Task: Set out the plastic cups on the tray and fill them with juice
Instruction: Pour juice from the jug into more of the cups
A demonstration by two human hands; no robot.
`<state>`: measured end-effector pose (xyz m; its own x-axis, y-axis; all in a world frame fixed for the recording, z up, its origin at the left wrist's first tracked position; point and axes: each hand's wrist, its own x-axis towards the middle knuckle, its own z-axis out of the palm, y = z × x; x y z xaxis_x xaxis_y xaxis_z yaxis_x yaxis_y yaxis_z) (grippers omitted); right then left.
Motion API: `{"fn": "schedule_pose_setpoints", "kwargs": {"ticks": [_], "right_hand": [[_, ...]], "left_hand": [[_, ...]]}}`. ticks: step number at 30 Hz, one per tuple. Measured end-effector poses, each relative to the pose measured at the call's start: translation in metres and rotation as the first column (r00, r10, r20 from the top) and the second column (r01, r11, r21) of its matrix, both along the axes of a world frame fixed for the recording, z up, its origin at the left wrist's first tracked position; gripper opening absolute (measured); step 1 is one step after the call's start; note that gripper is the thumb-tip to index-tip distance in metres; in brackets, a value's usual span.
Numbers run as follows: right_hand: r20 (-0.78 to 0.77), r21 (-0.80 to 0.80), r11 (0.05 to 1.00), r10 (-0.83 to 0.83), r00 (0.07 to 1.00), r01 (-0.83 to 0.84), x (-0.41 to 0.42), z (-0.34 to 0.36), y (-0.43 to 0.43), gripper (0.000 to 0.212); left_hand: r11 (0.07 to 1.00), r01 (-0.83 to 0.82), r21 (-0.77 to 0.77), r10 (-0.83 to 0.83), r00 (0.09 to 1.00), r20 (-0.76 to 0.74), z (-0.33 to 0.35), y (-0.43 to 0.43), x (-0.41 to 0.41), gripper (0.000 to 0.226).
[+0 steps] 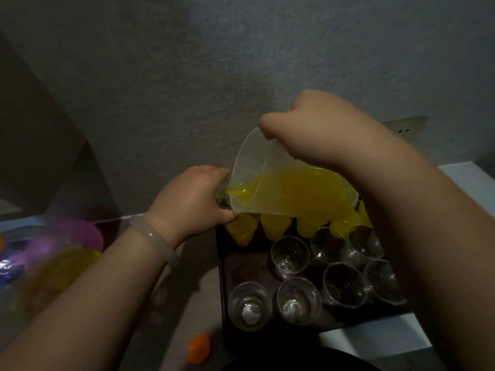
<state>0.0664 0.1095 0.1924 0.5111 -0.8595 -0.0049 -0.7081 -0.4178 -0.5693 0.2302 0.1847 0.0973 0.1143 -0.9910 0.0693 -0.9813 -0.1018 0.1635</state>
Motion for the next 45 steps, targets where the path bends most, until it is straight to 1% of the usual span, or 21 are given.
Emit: {"fn": "schedule_pose_setpoints", "kwargs": {"ticks": [4,14,26,32,38,45], "right_hand": [[-0.039,-0.015,1.000,0.012,0.999,-0.012,0.002,0.004,0.003,0.038],[-0.107,-0.042,0.999,0.025,0.994,-0.029,0.004,0.012,0.008,0.038],[-0.125,-0.072,0.996,0.045,0.991,-0.054,0.009,0.020,0.012,0.037],[-0.137,-0.081,0.995,0.050,0.989,-0.062,0.010,0.022,0.013,0.038],[-0.139,-0.079,0.994,0.060,0.988,-0.072,0.010,0.023,0.012,0.039],[-0.131,-0.095,0.993,0.054,0.990,-0.066,0.010,0.026,0.012,0.037]], "left_hand": [[1.000,-0.014,0.015,0.014,1.000,-0.003,0.000,0.001,-0.001,0.067],[1.000,-0.016,0.000,0.016,0.998,-0.054,0.001,0.006,-0.006,0.065],[1.000,-0.020,-0.017,0.020,1.000,-0.010,0.002,0.007,-0.004,0.062],[1.000,-0.021,0.002,0.021,1.000,0.018,0.003,0.008,-0.002,0.072],[1.000,-0.020,-0.009,0.020,1.000,-0.014,0.003,0.007,-0.003,0.067],[0.999,-0.027,-0.038,0.026,0.999,-0.019,0.003,0.006,-0.003,0.074]]}}
